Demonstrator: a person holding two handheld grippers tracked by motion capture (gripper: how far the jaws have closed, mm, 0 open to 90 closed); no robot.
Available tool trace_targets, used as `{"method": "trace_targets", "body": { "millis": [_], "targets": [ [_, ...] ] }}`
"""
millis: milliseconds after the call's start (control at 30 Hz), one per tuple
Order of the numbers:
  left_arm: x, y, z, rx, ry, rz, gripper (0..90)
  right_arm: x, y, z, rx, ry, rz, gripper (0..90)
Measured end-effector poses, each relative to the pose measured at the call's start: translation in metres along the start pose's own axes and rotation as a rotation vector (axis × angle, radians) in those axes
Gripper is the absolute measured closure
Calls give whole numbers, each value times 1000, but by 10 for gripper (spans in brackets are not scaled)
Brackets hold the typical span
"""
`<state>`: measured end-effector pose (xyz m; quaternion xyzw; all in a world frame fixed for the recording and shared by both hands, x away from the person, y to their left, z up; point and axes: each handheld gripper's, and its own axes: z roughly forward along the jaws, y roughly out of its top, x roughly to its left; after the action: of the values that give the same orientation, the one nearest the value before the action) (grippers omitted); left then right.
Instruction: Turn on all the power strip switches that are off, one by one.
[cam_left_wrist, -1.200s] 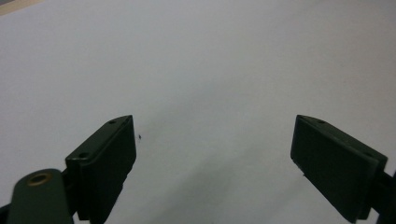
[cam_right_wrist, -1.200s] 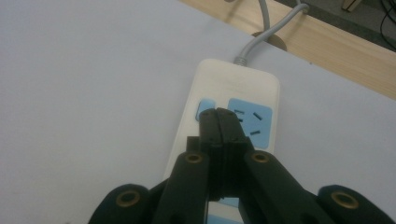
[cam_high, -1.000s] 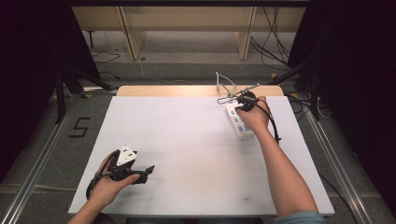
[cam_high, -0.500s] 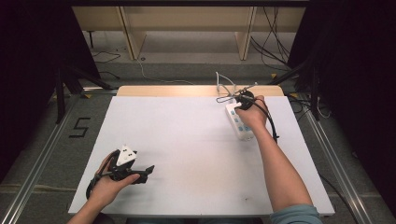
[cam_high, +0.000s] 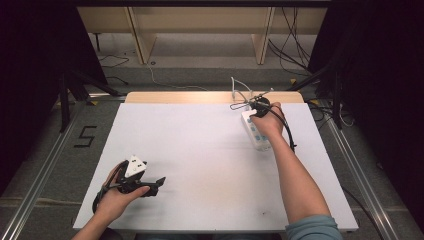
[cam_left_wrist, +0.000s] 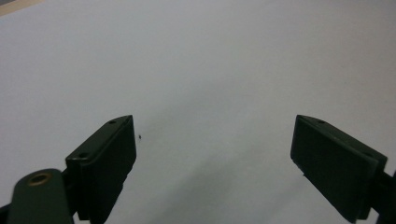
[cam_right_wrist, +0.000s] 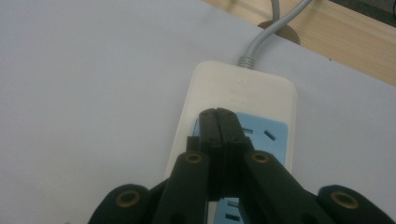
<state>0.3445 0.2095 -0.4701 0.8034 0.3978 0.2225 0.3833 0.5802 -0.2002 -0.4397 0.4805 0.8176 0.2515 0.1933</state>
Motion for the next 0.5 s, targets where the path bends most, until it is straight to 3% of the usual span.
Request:
{"method": "trace_targets", "body": {
  "millis": [500],
  "targets": [
    [0,0,0,2,-2,0,141,3,7,5,11,2,-1,900]
  ]
}}
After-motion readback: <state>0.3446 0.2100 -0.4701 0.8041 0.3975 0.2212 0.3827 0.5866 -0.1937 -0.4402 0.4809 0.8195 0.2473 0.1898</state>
